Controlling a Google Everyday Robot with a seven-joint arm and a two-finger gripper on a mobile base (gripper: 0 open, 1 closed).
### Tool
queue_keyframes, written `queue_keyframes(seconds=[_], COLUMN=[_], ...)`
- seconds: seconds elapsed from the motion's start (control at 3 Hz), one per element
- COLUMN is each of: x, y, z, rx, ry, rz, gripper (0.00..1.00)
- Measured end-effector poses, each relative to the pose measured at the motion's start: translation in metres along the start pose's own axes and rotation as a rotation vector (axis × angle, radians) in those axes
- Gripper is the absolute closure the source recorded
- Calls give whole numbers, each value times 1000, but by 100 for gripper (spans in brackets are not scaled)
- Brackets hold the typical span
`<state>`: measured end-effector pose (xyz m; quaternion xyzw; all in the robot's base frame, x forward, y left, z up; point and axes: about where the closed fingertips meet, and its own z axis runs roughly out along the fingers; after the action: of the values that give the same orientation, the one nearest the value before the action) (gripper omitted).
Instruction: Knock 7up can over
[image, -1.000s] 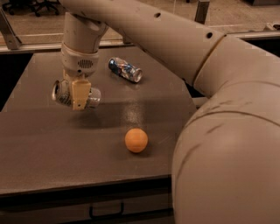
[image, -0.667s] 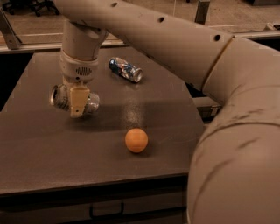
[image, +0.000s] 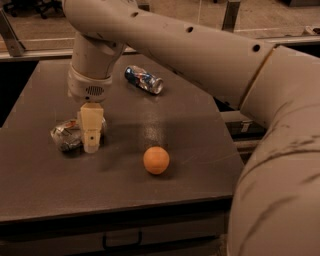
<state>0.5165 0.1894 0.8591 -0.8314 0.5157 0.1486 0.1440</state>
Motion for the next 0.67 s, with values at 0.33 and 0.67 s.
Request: queue_keyframes(seconds=[0.33,0.67], x=[4,17], y=[-4,-11], z=[-8,-27], rx=[24,90], ry=[-55,-207], rz=[42,104], gripper=[0,0])
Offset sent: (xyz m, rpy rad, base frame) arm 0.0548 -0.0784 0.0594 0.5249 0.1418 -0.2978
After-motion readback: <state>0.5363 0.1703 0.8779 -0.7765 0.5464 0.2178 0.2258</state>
